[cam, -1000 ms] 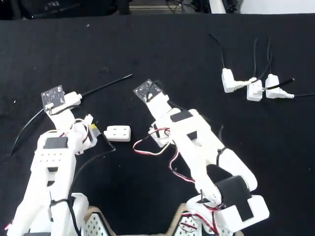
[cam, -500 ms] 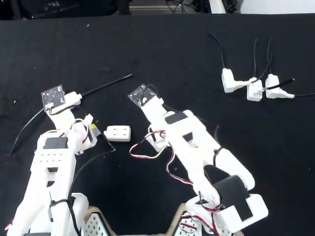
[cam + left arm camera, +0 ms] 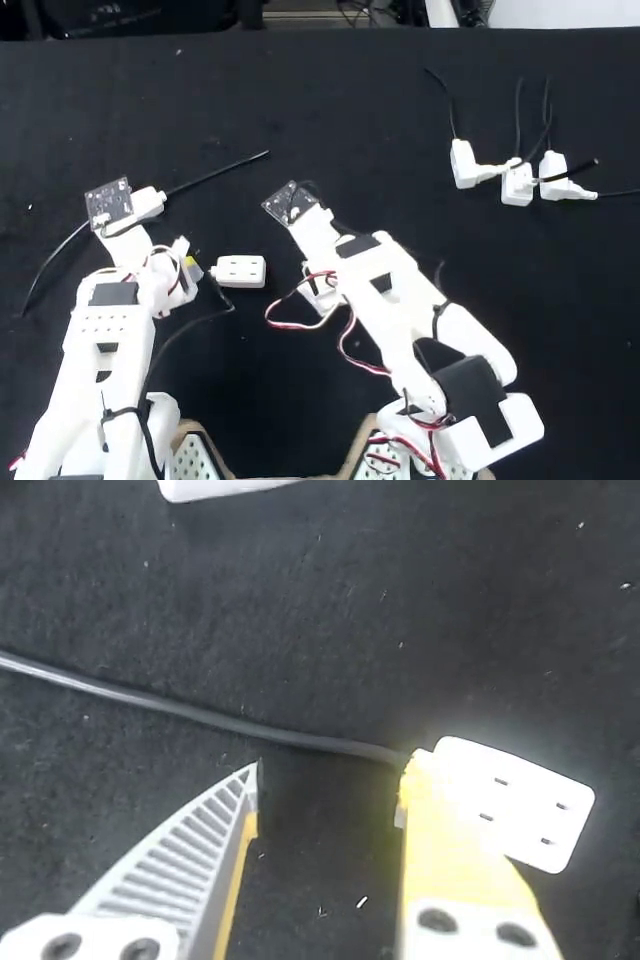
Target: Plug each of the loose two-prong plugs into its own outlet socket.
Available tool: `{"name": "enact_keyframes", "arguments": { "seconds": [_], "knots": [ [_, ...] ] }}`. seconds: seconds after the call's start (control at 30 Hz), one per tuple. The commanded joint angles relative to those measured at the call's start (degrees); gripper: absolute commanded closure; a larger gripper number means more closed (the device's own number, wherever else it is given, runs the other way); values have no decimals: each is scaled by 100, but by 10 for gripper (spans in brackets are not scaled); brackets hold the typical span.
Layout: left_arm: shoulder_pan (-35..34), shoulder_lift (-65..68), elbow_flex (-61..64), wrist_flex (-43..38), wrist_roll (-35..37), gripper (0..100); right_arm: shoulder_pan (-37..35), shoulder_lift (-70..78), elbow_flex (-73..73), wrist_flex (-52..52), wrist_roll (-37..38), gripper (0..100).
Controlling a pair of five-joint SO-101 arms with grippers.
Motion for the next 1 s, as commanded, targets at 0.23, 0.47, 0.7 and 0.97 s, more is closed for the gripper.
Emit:
{"name": "enact_keyframes", "arguments": {
  "seconds": [0.23,0.47,0.7,0.97],
  "knots": [
    [4,-132,-119,-70,-53,777,-26,-57,-57,-53,-105,976],
    [40,-123,-980,615,-958,777,-185,-1569,127,396,-281,988],
    [224,-105,-2360,1020,-1020,777,-422,-2466,171,-527,-281,988],
    [892,-132,-2624,1002,-695,777,-1248,-2501,778,-1785,-914,988]
  ]
}}
